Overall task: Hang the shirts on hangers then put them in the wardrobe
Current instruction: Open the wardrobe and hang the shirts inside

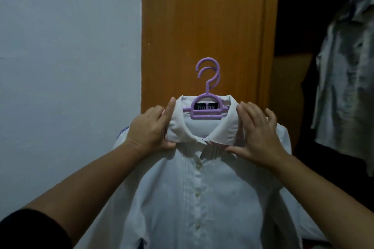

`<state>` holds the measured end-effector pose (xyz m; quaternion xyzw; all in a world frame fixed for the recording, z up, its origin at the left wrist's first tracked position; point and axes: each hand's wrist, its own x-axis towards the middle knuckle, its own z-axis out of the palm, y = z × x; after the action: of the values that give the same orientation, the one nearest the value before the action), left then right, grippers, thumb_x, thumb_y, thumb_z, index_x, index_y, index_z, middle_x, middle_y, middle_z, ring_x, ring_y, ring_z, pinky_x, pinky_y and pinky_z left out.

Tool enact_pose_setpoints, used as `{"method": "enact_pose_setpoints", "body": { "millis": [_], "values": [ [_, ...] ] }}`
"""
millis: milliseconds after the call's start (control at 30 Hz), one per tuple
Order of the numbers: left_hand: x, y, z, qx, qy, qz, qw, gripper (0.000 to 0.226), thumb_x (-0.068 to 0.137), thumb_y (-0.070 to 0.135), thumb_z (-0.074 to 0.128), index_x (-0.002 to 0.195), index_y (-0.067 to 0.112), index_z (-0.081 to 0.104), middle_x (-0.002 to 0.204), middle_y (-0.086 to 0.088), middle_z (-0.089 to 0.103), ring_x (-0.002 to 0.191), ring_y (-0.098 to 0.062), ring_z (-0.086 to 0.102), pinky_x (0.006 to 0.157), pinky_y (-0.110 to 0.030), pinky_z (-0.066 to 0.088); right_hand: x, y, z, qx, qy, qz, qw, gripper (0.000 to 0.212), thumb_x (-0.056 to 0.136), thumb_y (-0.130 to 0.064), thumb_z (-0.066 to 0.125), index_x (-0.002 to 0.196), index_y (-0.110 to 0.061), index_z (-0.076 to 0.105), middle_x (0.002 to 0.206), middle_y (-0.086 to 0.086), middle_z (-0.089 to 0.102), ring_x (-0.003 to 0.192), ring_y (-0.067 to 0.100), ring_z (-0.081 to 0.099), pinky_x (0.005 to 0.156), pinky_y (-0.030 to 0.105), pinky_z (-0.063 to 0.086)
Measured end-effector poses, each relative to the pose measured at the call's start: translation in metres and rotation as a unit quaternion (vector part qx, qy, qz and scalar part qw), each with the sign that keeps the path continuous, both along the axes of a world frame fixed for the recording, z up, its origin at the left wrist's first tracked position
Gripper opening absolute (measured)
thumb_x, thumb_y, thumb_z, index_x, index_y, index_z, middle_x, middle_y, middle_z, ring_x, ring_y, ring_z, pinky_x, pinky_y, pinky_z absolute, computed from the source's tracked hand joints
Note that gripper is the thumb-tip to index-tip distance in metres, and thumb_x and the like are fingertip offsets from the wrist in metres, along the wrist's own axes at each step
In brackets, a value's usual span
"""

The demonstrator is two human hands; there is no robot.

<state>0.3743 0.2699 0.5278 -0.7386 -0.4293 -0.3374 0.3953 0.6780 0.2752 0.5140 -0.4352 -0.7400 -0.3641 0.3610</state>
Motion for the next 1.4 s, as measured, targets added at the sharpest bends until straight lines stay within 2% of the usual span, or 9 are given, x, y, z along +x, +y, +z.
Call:
{"method": "enact_pose_setpoints", "body": {
  "millis": [167,267,500,633,767,867,1000,1200,1400],
  "values": [
    [0.045,0.029,0.012,0.006,-0.008,-0.055,0.998,0.120,0.055,0.063,0.075,0.147,0.008,0.020,0.091,-0.016,0.061,0.069,-0.028,0.058,0.046,-0.032,0.049,0.067,0.008,0.011,0.014,-0.005,-0.085,0.996,0.100,0.062,-0.067,0.061,0.138,-0.010,0.031,0.141,0.011,0.034,0.125,0.028,0.031,0.096,0.060,0.037],
    [0.071,0.044,0.020,-0.003,-0.012,-0.093,0.996,0.119,0.060,0.069,0.065,0.150,0.011,0.014,0.099,-0.016,0.062,0.076,-0.025,0.060,0.051,-0.032,0.054,0.095,0.011,0.021,0.013,0.013,-0.091,0.996,0.106,0.060,-0.058,0.078,0.140,-0.009,0.028,0.137,0.015,0.042,0.120,0.028,0.034,0.089,0.055,0.043],
    [0.107,0.062,0.030,0.003,-0.025,-0.130,0.991,0.121,0.059,0.072,0.064,0.151,0.017,0.009,0.106,-0.013,0.063,0.083,-0.023,0.062,0.057,-0.030,0.055,0.134,0.007,0.042,0.012,-0.009,-0.098,0.995,0.105,0.060,-0.049,0.083,0.142,-0.010,0.029,0.134,0.017,0.047,0.115,0.037,0.048,0.086,0.053,0.044],
    [0.124,0.063,0.037,-0.072,-0.057,-0.165,0.982,0.116,0.064,0.065,0.073,0.152,0.030,0.006,0.116,-0.007,0.059,0.093,-0.014,0.053,0.068,-0.027,0.048,0.143,0.008,0.042,0.031,0.016,-0.122,0.992,0.102,0.061,-0.049,0.083,0.141,-0.015,0.030,0.131,0.016,0.049,0.112,0.038,0.051,0.087,0.052,0.045],
    [0.139,0.063,0.058,-0.252,-0.119,-0.257,0.925,0.110,0.069,0.051,0.079,0.152,0.033,0.010,0.146,0.003,0.044,0.123,-0.016,0.048,0.096,-0.033,0.048,0.150,0.009,0.033,0.035,0.041,-0.138,0.989,0.101,0.061,-0.047,0.084,0.141,-0.017,0.030,0.130,0.016,0.049,0.112,0.039,0.051,0.089,0.055,0.043],
    [0.144,0.066,0.069,-0.375,-0.150,-0.277,0.872,0.110,0.070,0.038,0.082,0.153,0.032,0.010,0.154,0.007,0.032,0.131,-0.015,0.042,0.100,-0.031,0.043,0.156,0.010,0.028,0.035,0.047,-0.158,0.986,0.101,0.059,-0.047,0.085,0.141,-0.019,0.033,0.130,0.013,0.050,0.111,0.038,0.052,0.090,0.057,0.043],
    [0.144,0.073,0.081,-0.415,-0.193,-0.277,0.845,0.115,0.065,0.046,0.084,0.153,0.032,0.012,0.158,0.005,0.024,0.139,-0.020,0.033,0.104,-0.032,0.035,0.162,0.007,0.022,0.025,0.047,-0.156,0.986,0.101,0.059,-0.047,0.085,0.140,-0.021,0.030,0.131,0.011,0.046,0.113,0.034,0.047,0.090,0.055,0.042],
    [0.154,0.075,0.099,-0.471,-0.199,-0.300,0.805,0.139,0.037,0.069,0.078,0.153,0.031,0.012,0.157,0.004,0.025,0.135,-0.020,0.036,0.109,-0.037,0.036,0.172,-0.005,0.026,0.048,0.059,-0.134,0.988,0.101,0.056,-0.036,0.087,0.138,-0.019,0.031,0.127,0.004,0.033,0.110,0.027,0.034,0.084,0.055,0.042],
    [0.171,0.071,0.111,-0.486,-0.199,-0.306,0.795,0.109,0.067,0.085,0.051,0.153,0.030,0.016,0.160,0.005,0.017,0.145,-0.023,0.022,0.112,-0.043,0.023,0.194,-0.015,0.042,0.052,0.016,-0.123,0.991,0.102,0.055,-0.030,0.089,0.138,-0.019,0.031,0.128,0.006,0.037,0.111,0.028,0.036,0.083,0.056,0.042]
  ]
}}
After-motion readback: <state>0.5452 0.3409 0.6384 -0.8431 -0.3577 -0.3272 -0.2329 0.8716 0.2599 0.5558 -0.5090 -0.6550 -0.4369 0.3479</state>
